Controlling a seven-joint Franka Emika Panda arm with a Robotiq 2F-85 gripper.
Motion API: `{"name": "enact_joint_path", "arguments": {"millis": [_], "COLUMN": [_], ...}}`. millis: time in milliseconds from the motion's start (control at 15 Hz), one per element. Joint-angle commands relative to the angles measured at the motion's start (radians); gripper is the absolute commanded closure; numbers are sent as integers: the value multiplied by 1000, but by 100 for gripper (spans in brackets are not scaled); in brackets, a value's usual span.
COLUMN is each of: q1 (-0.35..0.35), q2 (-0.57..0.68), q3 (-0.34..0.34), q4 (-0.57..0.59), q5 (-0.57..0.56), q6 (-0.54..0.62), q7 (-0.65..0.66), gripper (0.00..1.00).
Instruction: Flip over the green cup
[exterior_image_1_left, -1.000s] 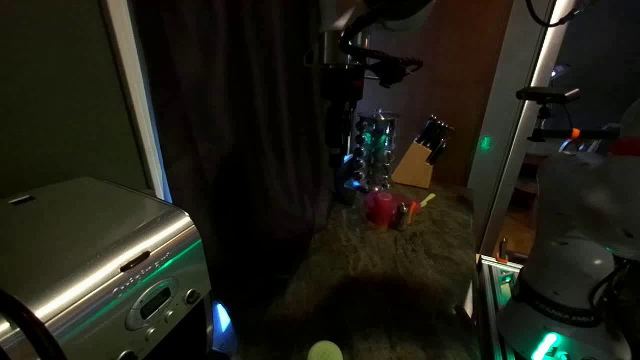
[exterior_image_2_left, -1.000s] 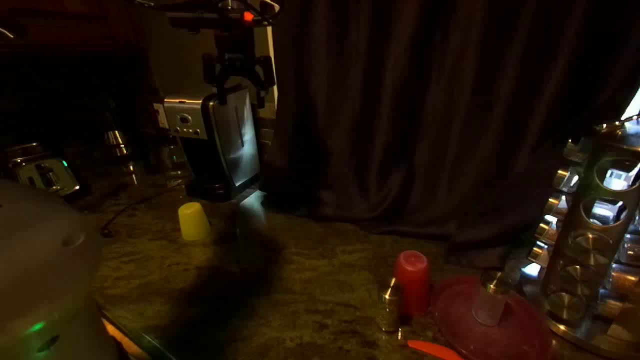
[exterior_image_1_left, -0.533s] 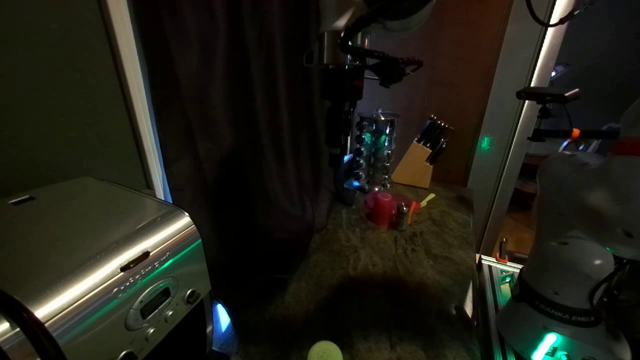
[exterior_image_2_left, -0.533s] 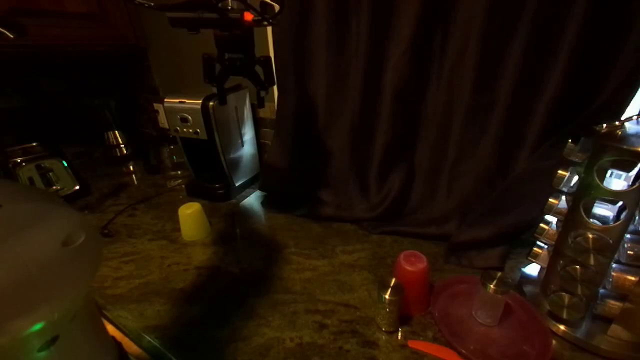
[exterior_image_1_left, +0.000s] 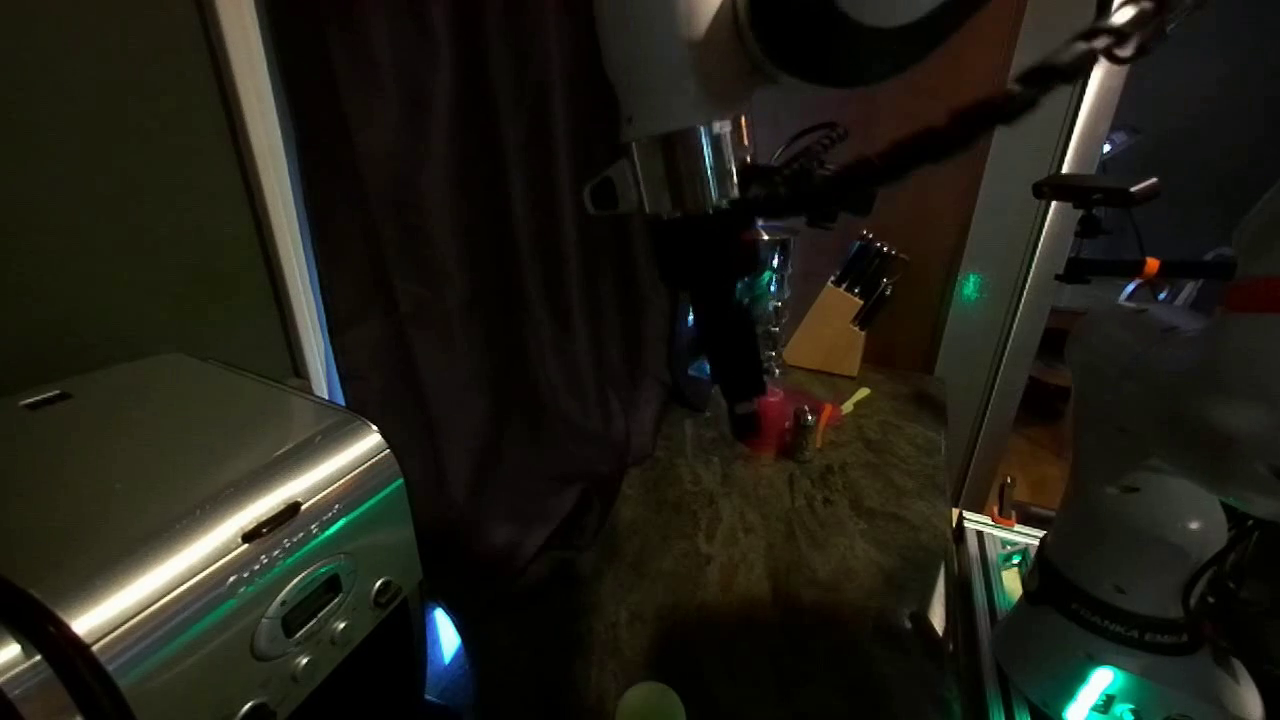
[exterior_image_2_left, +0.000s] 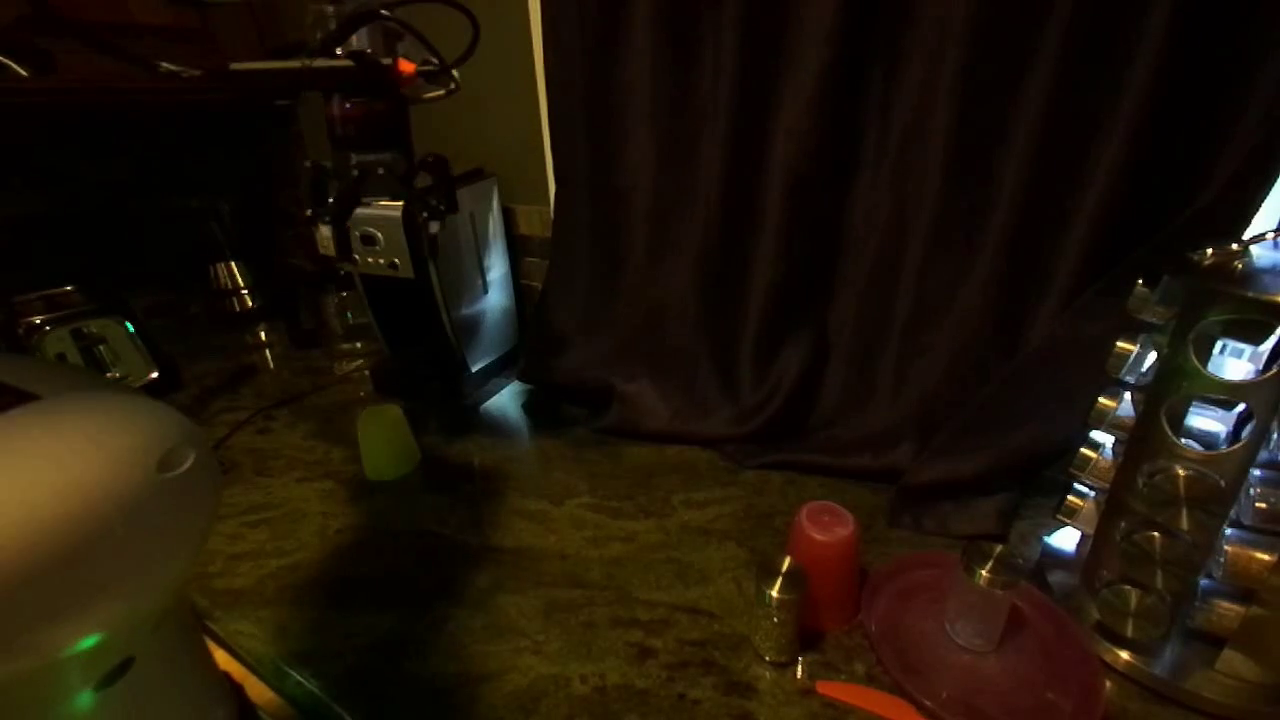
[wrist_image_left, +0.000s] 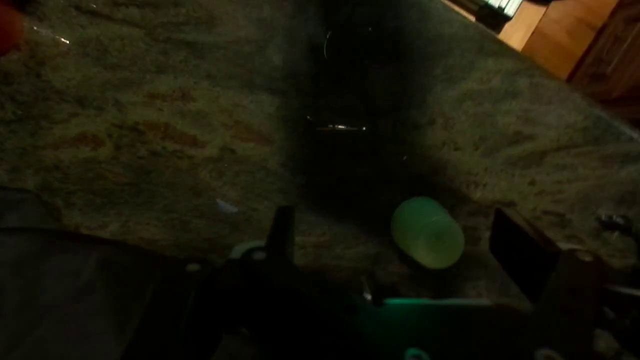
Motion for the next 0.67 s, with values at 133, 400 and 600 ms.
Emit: {"name": "enact_joint_path", "arguments": {"millis": [133, 400, 600], "q1": [106, 156, 180], "q2": [59, 149, 223], "q3": [85, 148, 188], "q4": [-46, -74, -73], "q5": [-42, -134, -252], "q6": [-27, 26, 72], "q7": [-80, -118, -121], "gripper": [0, 0, 0]}}
